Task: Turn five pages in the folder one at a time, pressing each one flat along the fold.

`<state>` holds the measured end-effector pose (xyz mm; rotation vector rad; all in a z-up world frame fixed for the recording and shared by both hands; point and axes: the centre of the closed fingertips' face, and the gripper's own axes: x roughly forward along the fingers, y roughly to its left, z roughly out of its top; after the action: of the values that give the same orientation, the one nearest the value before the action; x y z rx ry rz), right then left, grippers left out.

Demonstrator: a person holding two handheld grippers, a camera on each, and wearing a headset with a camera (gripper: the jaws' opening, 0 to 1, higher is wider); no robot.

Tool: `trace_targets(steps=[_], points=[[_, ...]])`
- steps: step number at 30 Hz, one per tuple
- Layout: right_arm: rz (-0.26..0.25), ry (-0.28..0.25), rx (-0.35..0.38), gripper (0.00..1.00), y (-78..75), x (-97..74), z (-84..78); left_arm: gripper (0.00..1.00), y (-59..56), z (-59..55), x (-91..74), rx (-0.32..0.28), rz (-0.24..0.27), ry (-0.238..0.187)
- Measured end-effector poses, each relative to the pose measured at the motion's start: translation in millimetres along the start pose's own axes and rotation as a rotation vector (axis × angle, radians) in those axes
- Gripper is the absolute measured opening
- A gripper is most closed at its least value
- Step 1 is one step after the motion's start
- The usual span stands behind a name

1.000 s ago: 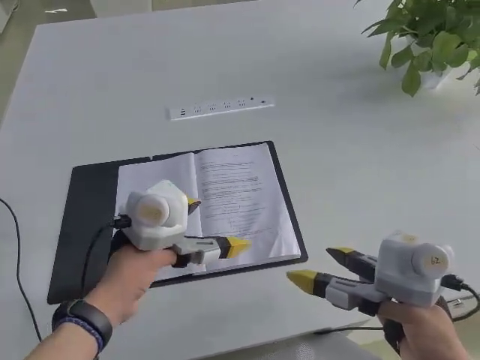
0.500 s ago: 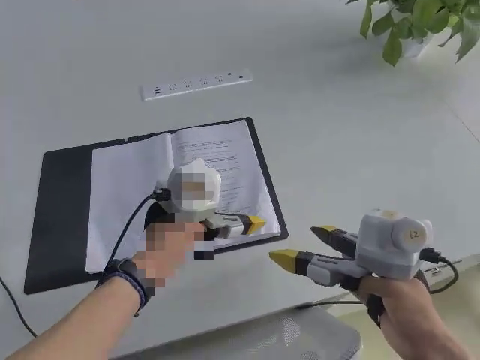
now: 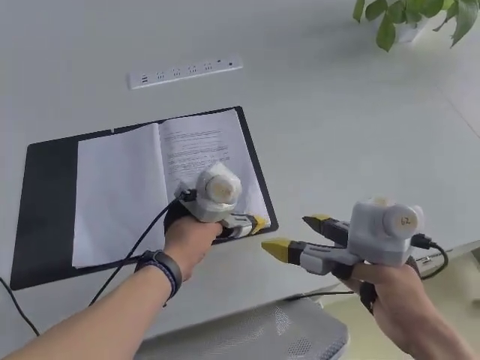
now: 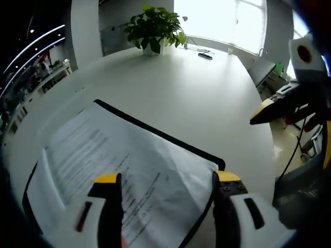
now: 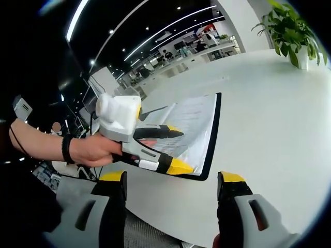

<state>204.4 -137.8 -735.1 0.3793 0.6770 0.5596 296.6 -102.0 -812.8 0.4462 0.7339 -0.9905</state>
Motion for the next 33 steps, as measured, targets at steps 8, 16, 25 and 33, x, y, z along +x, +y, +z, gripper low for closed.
trace_targets(steps=[8,16,25,33], points=[[0.023,0.005,0.014,0.68,0.4,8.7,1.2,0.65,5.6,5.4,-3.1,-0.101,-0.025,-0.028],[0.031,0.007,0.018,0.66,-8.5,21.5,9.7,0.59,9.5,4.4,-4.0,-0.094,-0.02,-0.034],[0.092,-0.039,0.079,0.56,-17.0,50.6,29.8,0.57,10.8,3.8,-3.4,-0.096,-0.004,-0.051],[0.105,-0.026,0.119,0.52,-24.1,90.6,37.3,0.57,11.1,3.5,-2.6,-0.097,-0.003,-0.047]])
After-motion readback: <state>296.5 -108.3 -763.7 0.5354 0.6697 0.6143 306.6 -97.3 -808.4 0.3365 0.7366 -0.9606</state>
